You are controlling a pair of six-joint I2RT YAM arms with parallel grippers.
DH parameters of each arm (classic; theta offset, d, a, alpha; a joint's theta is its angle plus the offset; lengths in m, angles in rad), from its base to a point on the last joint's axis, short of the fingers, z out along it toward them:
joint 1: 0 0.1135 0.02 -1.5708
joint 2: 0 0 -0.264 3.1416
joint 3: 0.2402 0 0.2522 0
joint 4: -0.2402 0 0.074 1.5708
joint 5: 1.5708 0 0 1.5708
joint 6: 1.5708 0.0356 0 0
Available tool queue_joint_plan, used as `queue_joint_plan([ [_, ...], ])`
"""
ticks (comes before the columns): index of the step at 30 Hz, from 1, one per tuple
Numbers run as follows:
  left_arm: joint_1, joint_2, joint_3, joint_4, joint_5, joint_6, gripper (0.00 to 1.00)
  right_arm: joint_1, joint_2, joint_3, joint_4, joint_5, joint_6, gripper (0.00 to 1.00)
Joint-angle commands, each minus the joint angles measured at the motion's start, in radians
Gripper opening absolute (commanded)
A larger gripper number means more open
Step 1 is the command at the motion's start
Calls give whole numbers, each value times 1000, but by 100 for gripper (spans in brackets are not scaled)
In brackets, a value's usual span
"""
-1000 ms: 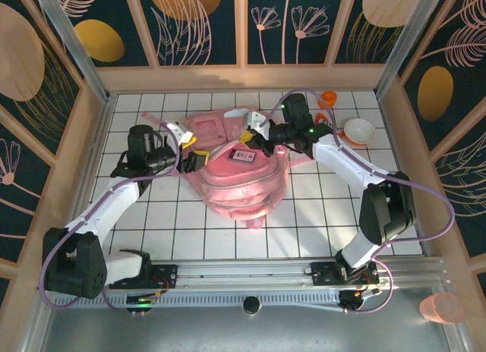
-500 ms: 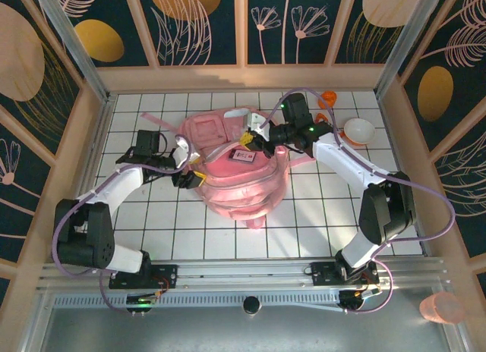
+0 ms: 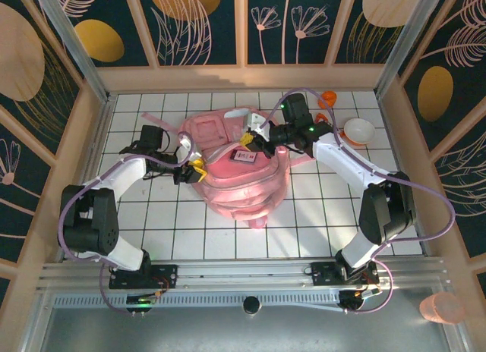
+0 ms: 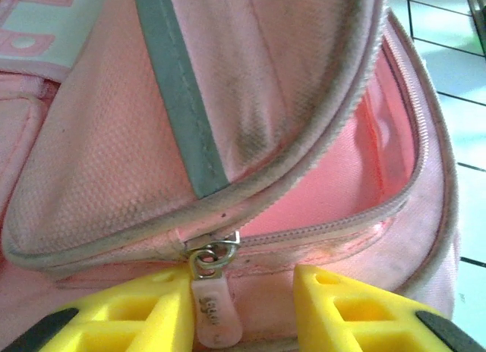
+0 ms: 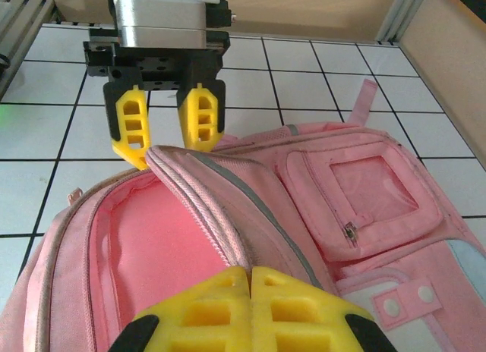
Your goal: Pack the student bag
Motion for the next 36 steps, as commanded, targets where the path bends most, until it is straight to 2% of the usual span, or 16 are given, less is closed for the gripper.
queue_joint_plan([
  [1, 1, -50, -22, 0, 72, 14, 33, -10, -16, 1, 63, 11, 36, 0],
  [6, 3, -111, -99, 159, 32, -133, 20, -8, -20, -17, 90, 15, 53, 0],
  [13, 1, -145, -138, 237, 33, -234, 0, 2, -39, -59, 150, 47, 86, 0],
  [18, -12, -174, -155, 257, 45, -291, 0, 27, -67, -121, 192, 88, 109, 0],
  [21, -12, -179, -180, 316, -36, -366, 0, 39, -98, -155, 124, 113, 93, 0],
  [22, -13, -178, -184, 321, -68, -382, 0, 39, -115, -171, 103, 125, 101, 6],
  [24, -13, -170, -180, 304, -101, -380, 0, 65, -149, -185, 54, 142, 135, 25],
  [26, -13, -172, -184, 298, -111, -371, 0, 98, -186, -182, -6, 178, 158, 33],
  [32, -16, -181, -187, 280, -124, -334, 0, 304, -251, -167, -103, 445, 150, 41],
  [36, -19, -185, -185, 279, -110, -322, 0, 381, -220, -194, -14, 606, 142, 47],
])
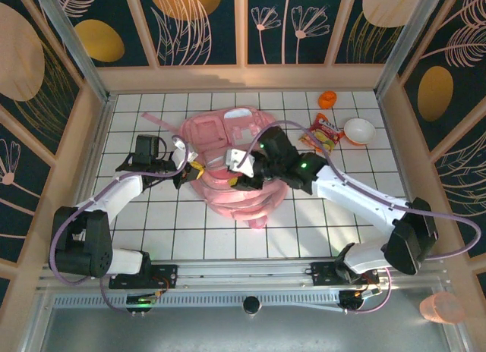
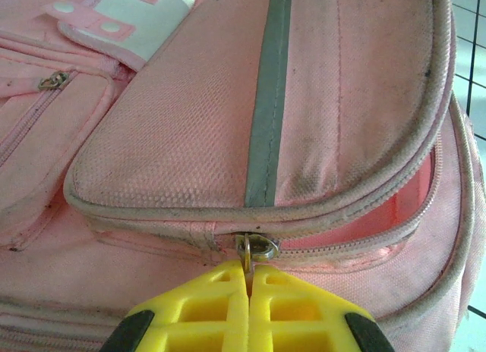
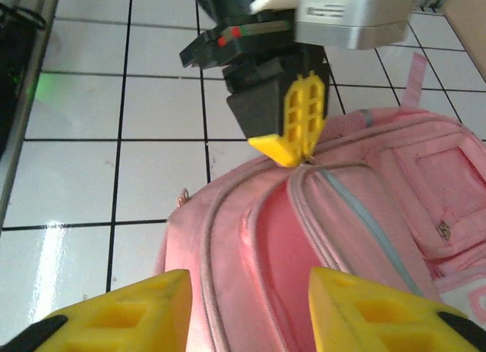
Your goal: Pack the student bag
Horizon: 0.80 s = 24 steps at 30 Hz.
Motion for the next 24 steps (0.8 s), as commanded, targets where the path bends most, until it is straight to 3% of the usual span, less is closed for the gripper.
queue_joint_plan([
  [1, -7, -22, 0, 19, 13, 24, 0, 30, 29, -15, 51, 187, -2, 47],
  [9, -11, -36, -1, 7, 10, 37, 0, 32, 97, -5, 195, 186, -43, 51],
  [14, -17, -37, 1, 14, 23, 34, 0, 31, 132, -9, 197, 183, -110, 53],
  [22, -25, -36, 4, 22, 32, 25, 0, 24, 221, 24, 171, 167, -145, 51],
  [24, -27, -35, 4, 22, 35, 23, 0, 20, 230, 26, 178, 164, -131, 45],
])
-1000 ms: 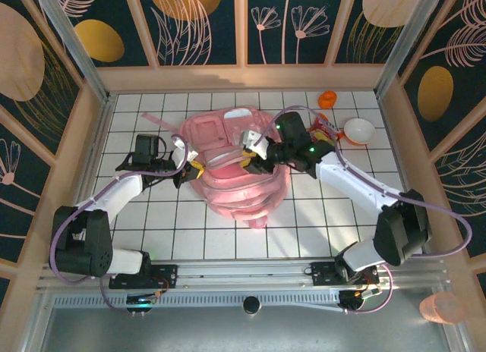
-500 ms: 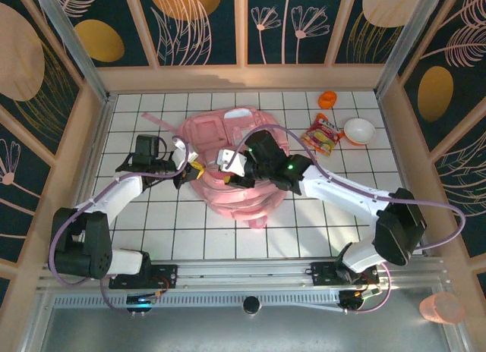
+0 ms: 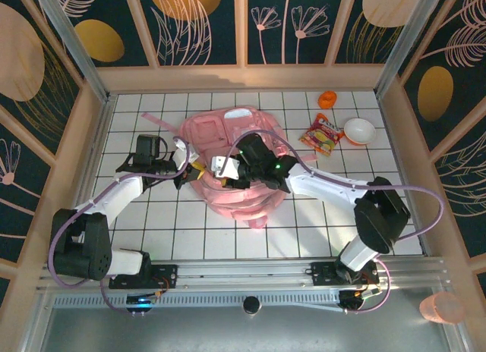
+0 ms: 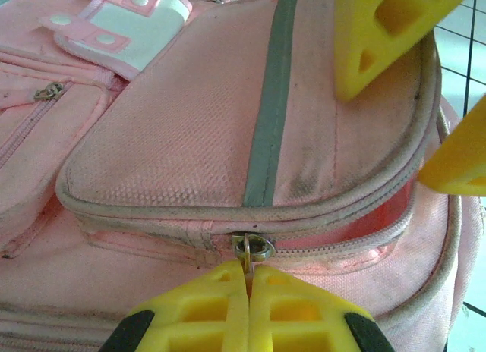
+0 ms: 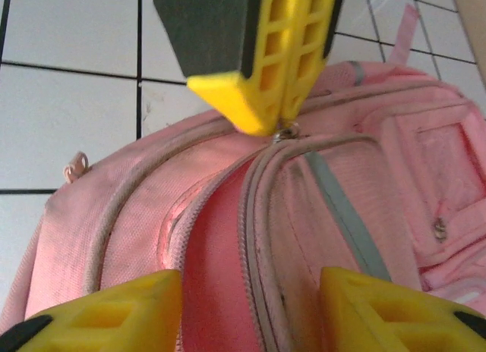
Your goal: Pack the student bag
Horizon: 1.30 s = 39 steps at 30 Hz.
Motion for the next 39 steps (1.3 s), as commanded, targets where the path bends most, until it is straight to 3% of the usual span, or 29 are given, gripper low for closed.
queue_joint_plan([
  [1, -13, -20, 4, 26, 43, 9, 0, -11, 11, 27, 19, -3, 10, 38],
  [4, -31, -21, 3, 20, 43, 6, 0, -19, 23, 25, 71, 6, 66, 15],
  [8, -77, -26, 9, 1, 63, -7, 0, -25, 50, 19, 137, 40, 130, 0],
  [13, -119, -46, 16, -2, 105, -44, 0, -50, 74, -10, 235, 47, 189, 0],
  [18, -143, -71, 27, 18, 176, -104, 0, -99, 65, -54, 324, -107, 209, 0],
  [23, -144, -110, 24, 1, 140, -121, 0, -125, 21, -90, 272, -192, 63, 0],
  [28, -143, -89, 41, -44, 59, -141, 0, -101, 3, -76, 94, -164, -109, 0],
  [33, -173, -56, 49, -12, 183, -199, 0, -96, 19, -99, 160, -183, -72, 0],
  [39, -248, -58, 37, 39, 187, -229, 4, -118, 21, -112, 237, -275, -55, 0],
])
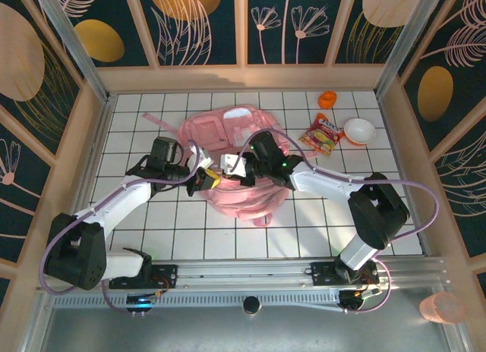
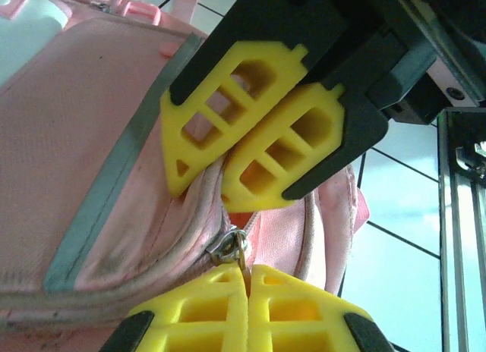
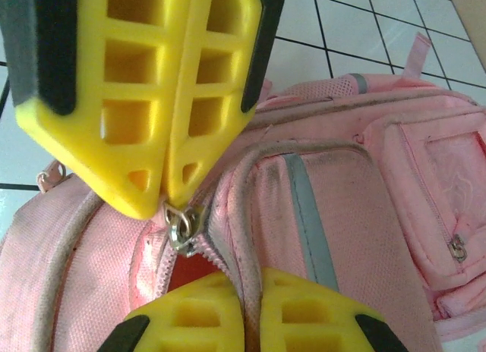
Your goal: Pack the student bag
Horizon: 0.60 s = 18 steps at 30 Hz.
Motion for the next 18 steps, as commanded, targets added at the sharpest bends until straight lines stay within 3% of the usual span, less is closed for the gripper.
queue_joint_plan([
  [1, -57, -12, 27, 78, 173, -35, 9, -17, -10, -28, 74, -80, -24, 0],
  [8, -52, -81, 3, 55, -28, 51, 68, -107, -101, -64, -62, -306, -166, 0],
  [11, -52, -101, 28, -14, -58, 194, 75, -119, -122, -56, -146, -323, -241, 0],
  [18, -52, -109, 37, -26, -122, 509, 76, -152, -119, -26, -245, -386, -341, 0],
])
